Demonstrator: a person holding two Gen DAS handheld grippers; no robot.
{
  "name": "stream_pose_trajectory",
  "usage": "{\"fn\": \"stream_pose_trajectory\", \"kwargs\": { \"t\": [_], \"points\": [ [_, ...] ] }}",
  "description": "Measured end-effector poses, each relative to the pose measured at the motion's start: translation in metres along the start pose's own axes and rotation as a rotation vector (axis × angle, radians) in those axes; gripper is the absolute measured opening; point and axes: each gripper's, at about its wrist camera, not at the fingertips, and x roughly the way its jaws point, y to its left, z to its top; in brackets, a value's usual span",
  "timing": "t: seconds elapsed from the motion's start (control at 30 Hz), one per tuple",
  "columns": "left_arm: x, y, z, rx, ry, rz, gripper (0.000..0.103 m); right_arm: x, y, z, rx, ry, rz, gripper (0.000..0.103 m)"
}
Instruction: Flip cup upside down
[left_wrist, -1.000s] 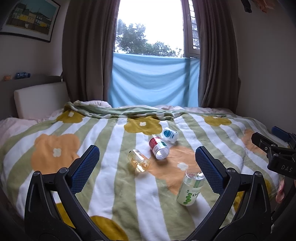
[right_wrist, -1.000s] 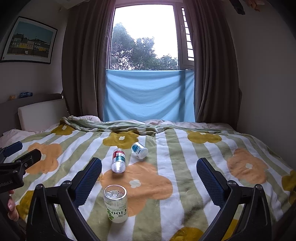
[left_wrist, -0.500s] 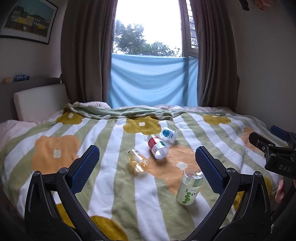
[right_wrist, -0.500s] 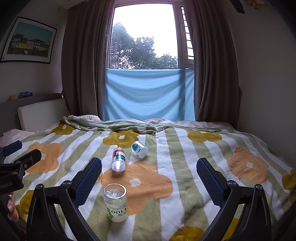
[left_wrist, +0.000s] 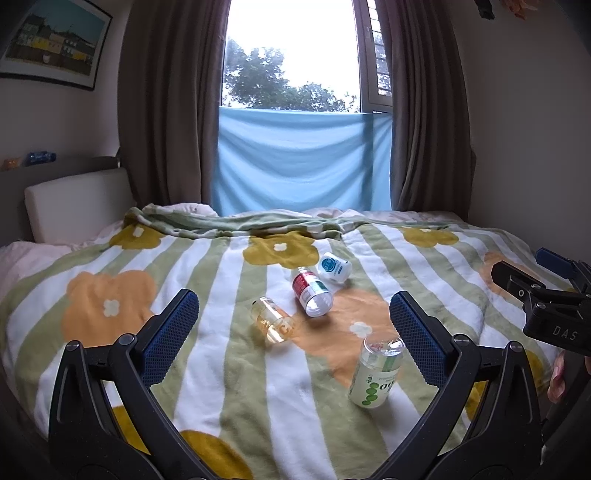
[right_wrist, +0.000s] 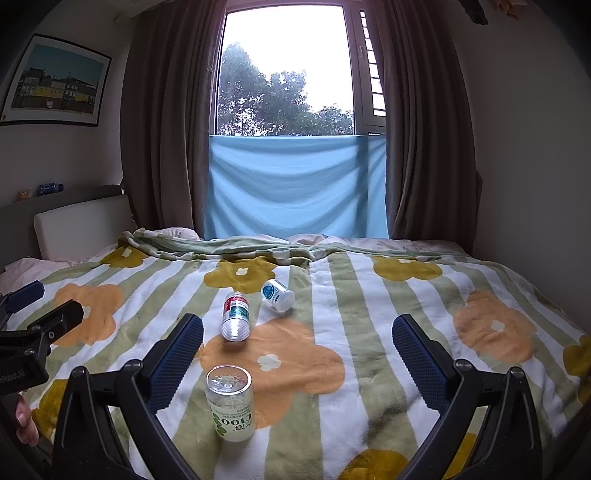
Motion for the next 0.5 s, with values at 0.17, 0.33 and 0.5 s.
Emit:
{"fn": "stream_pose_trajectory", "kwargs": {
  "t": [0.17,0.33,0.5],
  "points": [
    [0.0009,-0.0012,0.0003,0.001,0.0,0.0,0.103,0.0,0.0001,0.0003,0.001,0.001,0.0,0.102],
    [0.001,-0.0013,0.0004,0.001,-0.001,-0.001,0.103,0.0001,-0.0001,0.0005,0.002,-0.001,0.0,0.102],
    [0.0016,-0.0013,0.0003,0.006,-0.003,0.004,0.103,0.0005,-0.0004,0.0009,0.002,0.001,0.0,0.102]
  ]
}}
